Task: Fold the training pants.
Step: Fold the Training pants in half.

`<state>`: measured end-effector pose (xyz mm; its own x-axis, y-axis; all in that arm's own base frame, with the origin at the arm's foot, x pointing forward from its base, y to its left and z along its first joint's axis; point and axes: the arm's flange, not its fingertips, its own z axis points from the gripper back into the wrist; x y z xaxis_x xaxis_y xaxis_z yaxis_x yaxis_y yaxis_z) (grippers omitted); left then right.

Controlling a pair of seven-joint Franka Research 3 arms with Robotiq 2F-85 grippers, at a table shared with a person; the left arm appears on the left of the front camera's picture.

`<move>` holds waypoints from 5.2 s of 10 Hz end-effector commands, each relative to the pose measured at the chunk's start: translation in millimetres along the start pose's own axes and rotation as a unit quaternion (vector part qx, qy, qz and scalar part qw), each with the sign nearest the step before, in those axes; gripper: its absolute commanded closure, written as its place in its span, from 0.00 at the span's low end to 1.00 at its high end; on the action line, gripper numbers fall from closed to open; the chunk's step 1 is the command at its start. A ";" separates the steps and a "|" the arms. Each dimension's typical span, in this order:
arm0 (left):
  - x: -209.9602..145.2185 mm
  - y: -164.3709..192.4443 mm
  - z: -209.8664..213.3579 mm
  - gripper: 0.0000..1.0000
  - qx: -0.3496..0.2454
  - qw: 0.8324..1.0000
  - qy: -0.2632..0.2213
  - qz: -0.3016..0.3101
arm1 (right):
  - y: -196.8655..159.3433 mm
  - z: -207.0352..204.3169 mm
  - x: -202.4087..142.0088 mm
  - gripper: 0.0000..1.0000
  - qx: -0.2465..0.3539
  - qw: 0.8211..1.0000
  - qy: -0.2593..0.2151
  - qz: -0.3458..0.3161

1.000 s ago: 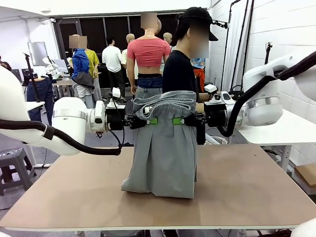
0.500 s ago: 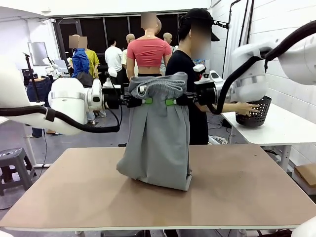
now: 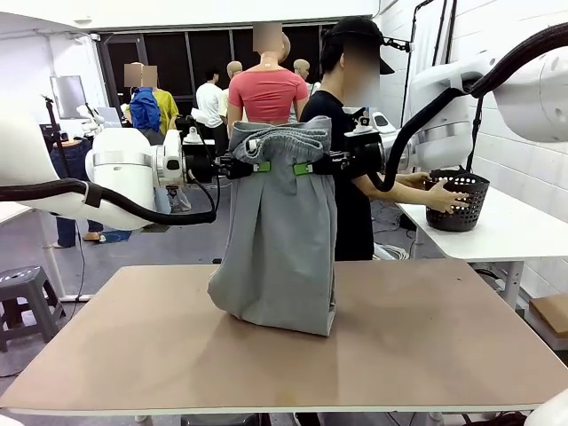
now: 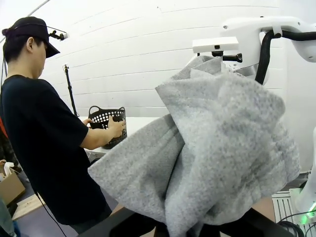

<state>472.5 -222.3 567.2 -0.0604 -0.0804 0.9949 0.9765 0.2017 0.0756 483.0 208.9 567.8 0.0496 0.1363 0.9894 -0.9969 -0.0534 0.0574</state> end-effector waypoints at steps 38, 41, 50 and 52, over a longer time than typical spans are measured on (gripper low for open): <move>-182.9 -26.0 14.8 1.00 -0.059 0.917 0.028 0.394 | -29.5 -7.0 -160.6 1.00 0.040 0.934 0.028 -0.354; -223.1 -47.5 24.3 1.00 -0.097 0.879 0.035 0.466 | -11.2 1.3 -188.9 1.00 0.049 0.912 0.044 -0.405; -269.1 24.7 30.6 1.00 -0.007 0.874 0.014 0.486 | -82.8 -33.4 -237.0 1.00 -0.013 0.887 0.078 -0.454; -285.3 35.3 26.9 1.00 -0.001 0.874 -0.001 0.487 | -96.2 -33.0 -238.8 1.00 -0.043 0.889 0.082 -0.448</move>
<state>509.6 -182.9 292.4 0.8137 0.0753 0.5764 0.5626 0.1475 -0.8135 554.1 231.3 321.3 0.8128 0.2334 0.5337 -0.5728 0.1537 0.8051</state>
